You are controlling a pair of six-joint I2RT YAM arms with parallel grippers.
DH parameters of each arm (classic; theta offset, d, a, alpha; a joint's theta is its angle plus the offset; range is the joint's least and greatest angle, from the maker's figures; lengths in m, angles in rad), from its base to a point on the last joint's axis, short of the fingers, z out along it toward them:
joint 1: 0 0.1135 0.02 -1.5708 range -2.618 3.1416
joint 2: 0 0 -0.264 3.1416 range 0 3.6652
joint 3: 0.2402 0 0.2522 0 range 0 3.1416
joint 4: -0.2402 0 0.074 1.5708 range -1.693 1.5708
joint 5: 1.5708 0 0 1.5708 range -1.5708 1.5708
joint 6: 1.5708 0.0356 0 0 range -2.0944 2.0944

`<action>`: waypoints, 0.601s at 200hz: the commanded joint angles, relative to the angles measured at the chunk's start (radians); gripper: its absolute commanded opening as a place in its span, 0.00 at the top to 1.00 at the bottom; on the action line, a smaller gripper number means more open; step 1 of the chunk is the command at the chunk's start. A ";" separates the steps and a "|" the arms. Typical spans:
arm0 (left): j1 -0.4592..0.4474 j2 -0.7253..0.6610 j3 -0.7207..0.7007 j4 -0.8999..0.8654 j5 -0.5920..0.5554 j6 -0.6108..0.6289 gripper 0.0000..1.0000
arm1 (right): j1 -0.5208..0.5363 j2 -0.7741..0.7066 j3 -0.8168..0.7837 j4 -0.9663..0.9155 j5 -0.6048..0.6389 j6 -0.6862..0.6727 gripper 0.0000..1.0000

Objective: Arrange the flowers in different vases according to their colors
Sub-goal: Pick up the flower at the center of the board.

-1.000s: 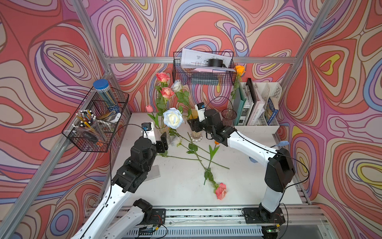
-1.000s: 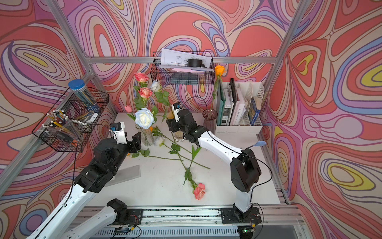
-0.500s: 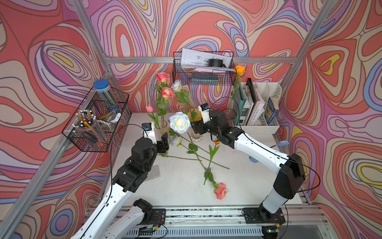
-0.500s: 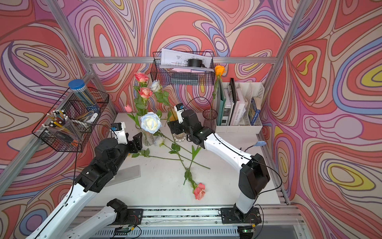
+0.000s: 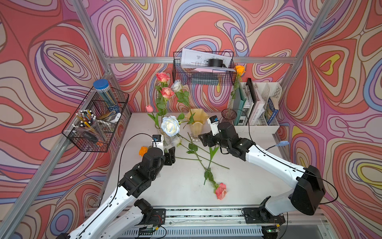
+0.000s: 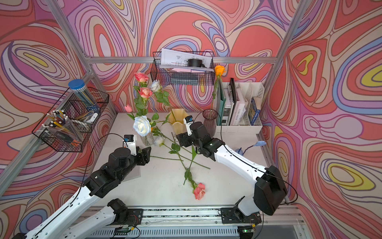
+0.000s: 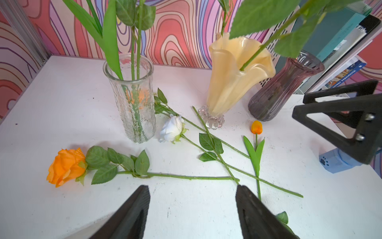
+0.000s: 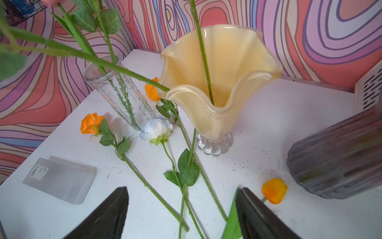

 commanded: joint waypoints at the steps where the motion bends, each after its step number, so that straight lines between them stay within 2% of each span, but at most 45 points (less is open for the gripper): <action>1: -0.083 -0.018 -0.049 -0.025 -0.063 -0.038 0.29 | 0.002 -0.061 -0.053 -0.034 -0.010 0.004 0.17; 36: -0.327 0.092 -0.078 -0.021 -0.235 -0.038 0.29 | 0.002 -0.149 -0.139 -0.155 0.098 0.067 0.18; 49: -0.384 0.158 -0.073 -0.004 -0.252 -0.020 0.29 | -0.007 -0.181 -0.160 -0.205 0.140 0.105 0.18; 79: -0.399 0.316 -0.020 0.046 -0.161 0.063 0.27 | -0.095 -0.238 -0.209 -0.298 0.144 0.200 0.18; 100: -0.399 0.437 0.060 0.027 -0.131 0.054 0.28 | -0.182 -0.257 -0.253 -0.330 0.112 0.244 0.19; 120: -0.397 0.543 0.114 0.021 -0.090 -0.001 0.27 | -0.212 -0.255 -0.276 -0.345 0.092 0.269 0.19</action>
